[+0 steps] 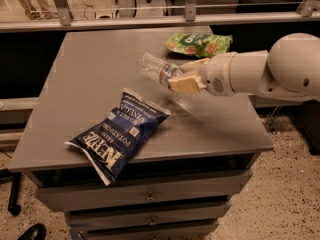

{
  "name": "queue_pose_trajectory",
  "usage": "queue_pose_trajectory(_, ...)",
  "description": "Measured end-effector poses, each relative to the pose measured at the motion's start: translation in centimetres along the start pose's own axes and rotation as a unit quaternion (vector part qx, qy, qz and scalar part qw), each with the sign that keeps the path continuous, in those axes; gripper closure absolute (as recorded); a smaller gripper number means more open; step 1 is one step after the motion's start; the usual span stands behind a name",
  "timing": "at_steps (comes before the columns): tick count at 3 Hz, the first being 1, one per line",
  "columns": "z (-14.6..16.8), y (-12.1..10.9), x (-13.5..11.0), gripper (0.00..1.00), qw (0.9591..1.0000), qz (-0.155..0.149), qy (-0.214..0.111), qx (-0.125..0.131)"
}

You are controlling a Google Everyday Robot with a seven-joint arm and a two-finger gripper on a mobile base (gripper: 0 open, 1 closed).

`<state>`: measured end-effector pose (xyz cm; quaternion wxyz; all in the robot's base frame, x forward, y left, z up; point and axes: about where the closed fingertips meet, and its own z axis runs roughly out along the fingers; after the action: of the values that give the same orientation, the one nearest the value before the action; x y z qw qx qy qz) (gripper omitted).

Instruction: Move water bottle near blue chip bag

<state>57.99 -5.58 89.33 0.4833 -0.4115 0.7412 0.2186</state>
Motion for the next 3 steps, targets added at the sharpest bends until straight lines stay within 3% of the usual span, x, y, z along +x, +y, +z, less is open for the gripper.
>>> queue_pose_trajectory(1,-1.0,2.3,1.1,1.0,0.999,-0.005,0.031,-0.033)
queue_pose_trajectory(3,-2.9,5.7,3.1,1.0,0.9928,-0.018,0.075,-0.091)
